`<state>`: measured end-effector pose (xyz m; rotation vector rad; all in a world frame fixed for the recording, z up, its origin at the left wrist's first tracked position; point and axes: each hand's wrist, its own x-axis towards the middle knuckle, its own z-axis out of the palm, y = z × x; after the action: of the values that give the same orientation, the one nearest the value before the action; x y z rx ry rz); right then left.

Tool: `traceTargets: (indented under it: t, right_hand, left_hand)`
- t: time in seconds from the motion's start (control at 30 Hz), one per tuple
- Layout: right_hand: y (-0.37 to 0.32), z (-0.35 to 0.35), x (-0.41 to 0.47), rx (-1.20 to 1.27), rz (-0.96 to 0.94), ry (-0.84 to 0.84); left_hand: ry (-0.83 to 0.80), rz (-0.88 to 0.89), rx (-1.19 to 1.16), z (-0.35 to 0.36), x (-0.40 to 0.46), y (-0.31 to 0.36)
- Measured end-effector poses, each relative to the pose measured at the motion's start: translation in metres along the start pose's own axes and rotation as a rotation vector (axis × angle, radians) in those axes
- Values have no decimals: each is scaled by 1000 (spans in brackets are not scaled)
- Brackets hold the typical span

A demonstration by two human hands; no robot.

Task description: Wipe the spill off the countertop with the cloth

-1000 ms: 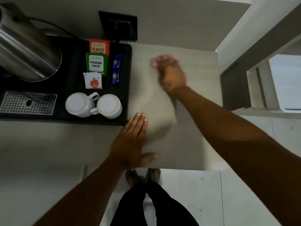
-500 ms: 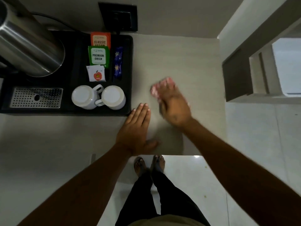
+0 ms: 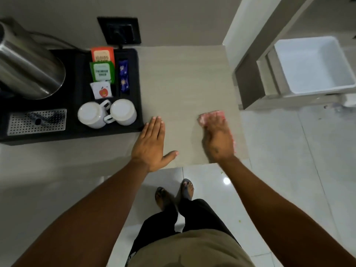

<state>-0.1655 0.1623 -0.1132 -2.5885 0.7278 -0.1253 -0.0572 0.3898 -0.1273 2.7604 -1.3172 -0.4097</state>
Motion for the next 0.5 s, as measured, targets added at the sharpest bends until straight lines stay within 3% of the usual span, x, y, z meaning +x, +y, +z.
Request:
traceTargets:
  t: [0.1, 0.2, 0.5]
  right_hand:
    - [-27, 11, -36, 1, -196, -26]
    - [-8, 2, -54, -36, -243, -73]
    - [55, -42, 3, 52, 111, -39]
  left_hand:
    - [13, -9, 1, 1, 0, 1]
    - [16, -2, -8, 2, 1, 0]
    - [25, -3, 0, 6, 2, 1]
